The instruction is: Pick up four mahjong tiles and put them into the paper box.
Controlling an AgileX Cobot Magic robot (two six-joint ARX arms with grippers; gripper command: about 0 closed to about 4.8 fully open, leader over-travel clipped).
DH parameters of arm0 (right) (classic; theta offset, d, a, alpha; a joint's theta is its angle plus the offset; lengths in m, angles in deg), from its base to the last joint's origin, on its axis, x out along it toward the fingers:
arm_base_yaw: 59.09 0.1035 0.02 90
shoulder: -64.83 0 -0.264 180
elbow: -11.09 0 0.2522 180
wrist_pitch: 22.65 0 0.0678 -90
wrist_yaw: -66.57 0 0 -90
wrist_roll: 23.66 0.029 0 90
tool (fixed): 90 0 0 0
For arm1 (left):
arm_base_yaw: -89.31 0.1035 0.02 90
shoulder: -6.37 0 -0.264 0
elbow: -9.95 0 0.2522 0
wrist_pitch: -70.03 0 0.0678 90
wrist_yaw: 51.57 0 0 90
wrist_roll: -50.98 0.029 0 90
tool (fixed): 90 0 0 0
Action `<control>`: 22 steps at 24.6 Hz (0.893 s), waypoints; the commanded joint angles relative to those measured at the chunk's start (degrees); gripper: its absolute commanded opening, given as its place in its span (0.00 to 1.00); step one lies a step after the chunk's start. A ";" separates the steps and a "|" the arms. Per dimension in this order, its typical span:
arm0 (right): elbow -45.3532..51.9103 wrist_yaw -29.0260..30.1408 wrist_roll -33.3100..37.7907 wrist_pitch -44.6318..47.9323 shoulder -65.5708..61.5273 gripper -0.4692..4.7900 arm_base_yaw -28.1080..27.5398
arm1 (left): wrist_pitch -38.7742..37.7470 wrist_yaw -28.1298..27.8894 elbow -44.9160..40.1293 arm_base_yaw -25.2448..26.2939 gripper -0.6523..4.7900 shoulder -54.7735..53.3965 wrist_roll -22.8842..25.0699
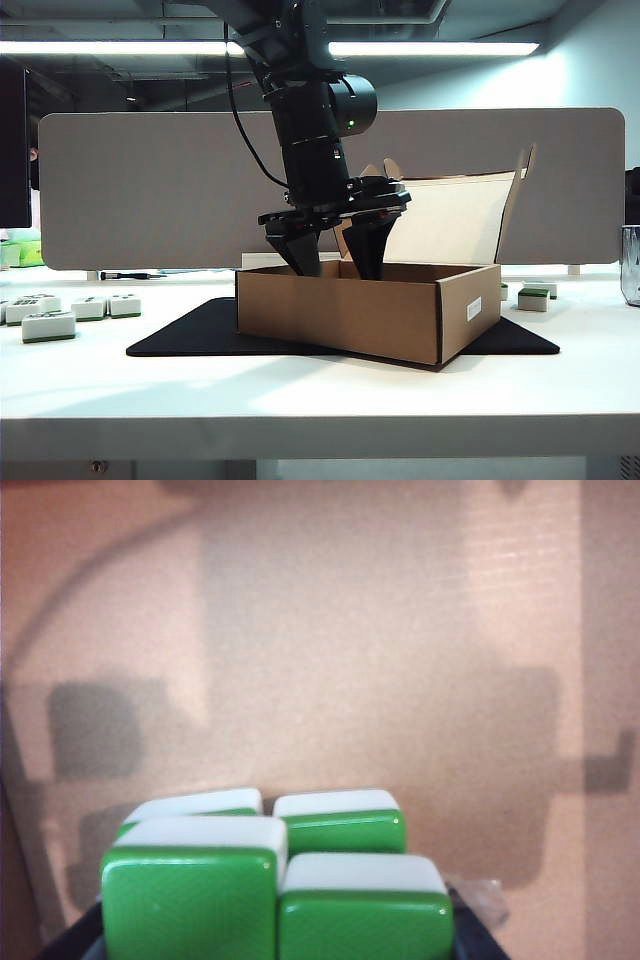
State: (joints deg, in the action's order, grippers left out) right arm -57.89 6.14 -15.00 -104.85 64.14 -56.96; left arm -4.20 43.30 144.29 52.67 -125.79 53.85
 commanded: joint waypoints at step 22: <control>-0.15 -0.07 -0.13 0.55 0.70 0.09 0.00 | -0.11 0.04 -0.09 -0.17 0.92 -0.68 0.09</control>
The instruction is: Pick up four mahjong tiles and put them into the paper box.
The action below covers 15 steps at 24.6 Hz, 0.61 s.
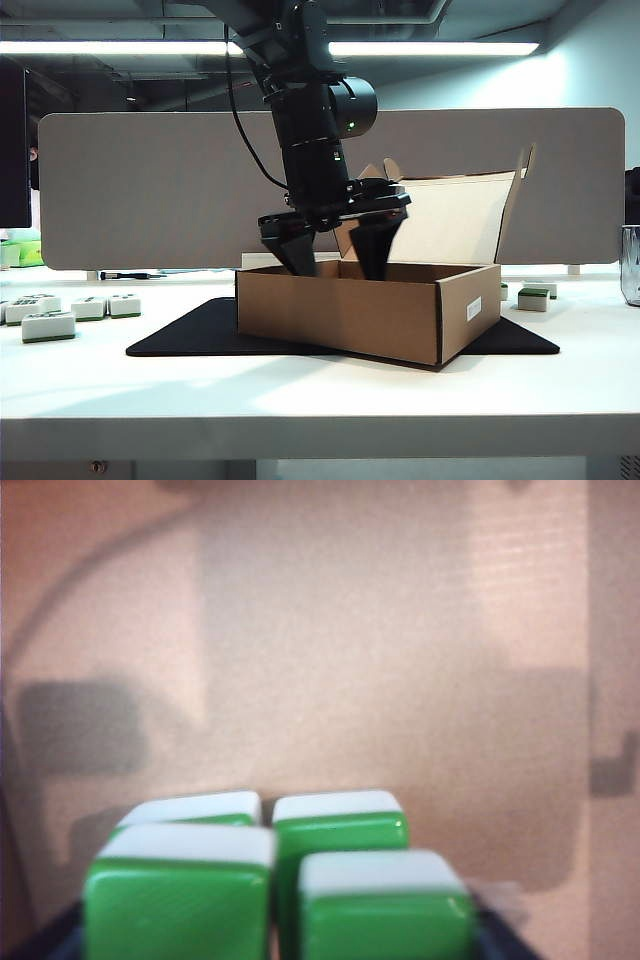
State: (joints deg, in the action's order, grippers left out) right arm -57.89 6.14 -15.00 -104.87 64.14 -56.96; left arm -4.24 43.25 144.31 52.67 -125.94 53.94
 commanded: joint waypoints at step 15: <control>-0.15 -0.09 -0.13 0.57 0.70 0.09 0.00 | 0.50 -2.73 -0.02 -0.22 0.92 1.03 0.02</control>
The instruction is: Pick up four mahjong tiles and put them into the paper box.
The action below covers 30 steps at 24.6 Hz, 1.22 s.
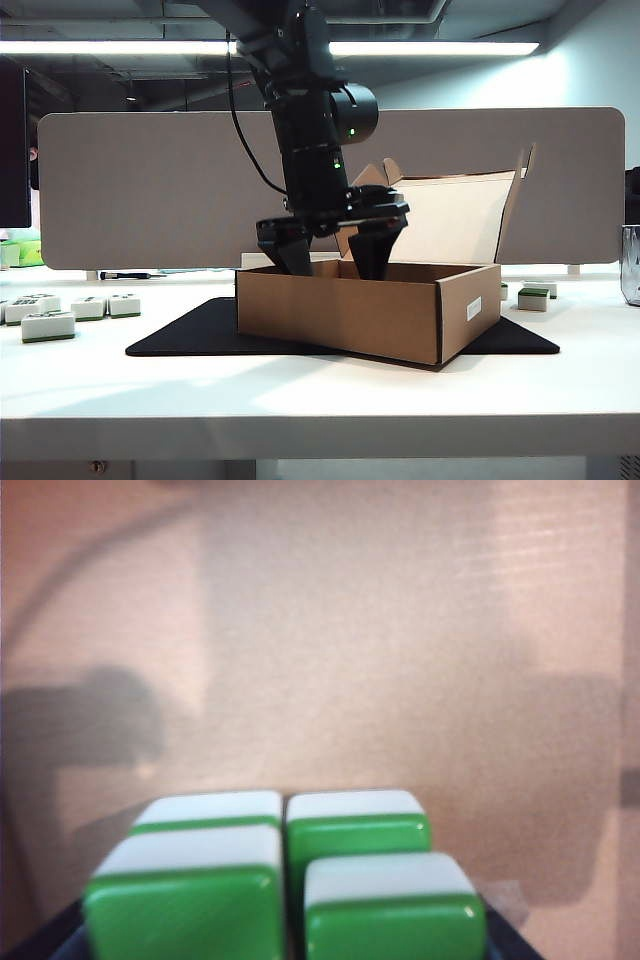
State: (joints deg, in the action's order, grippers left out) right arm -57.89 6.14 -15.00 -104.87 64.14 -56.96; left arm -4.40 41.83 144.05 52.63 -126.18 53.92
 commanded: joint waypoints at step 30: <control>-0.15 -0.09 -0.13 0.52 0.70 0.09 0.02 | -17.92 -1.27 -3.17 11.34 0.49 32.39 3.48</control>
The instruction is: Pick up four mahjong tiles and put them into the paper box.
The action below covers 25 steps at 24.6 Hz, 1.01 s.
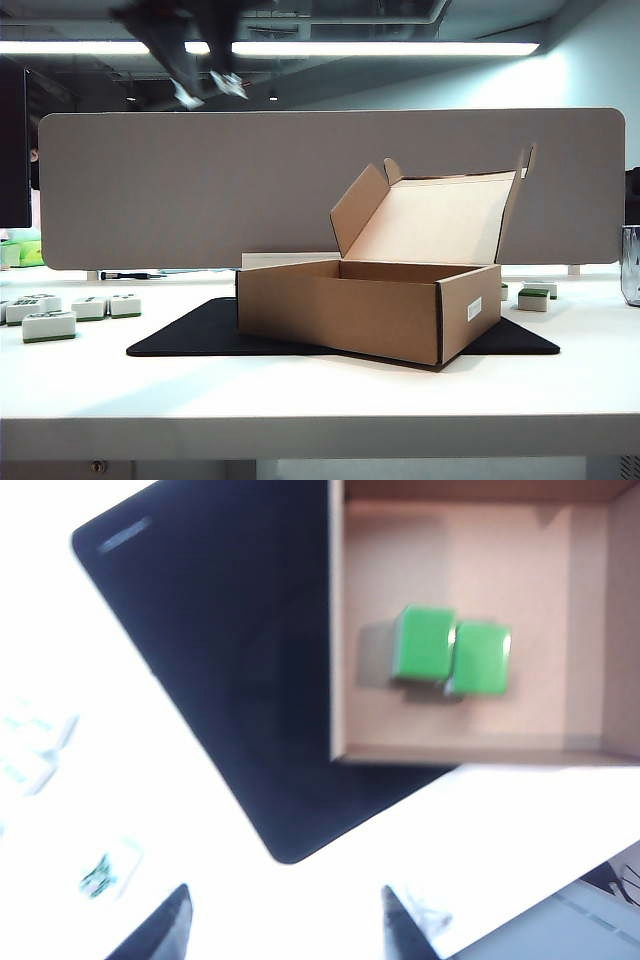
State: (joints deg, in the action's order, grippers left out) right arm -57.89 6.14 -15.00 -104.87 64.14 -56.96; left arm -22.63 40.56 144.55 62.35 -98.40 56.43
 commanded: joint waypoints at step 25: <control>-0.15 -0.07 -0.13 0.57 0.70 0.09 0.02 | -2.56 -8.96 -46.84 7.13 0.21 42.10 5.29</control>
State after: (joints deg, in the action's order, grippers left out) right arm -57.89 6.14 -15.00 -104.87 64.14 -56.96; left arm -25.73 31.76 98.19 69.43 -56.76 62.88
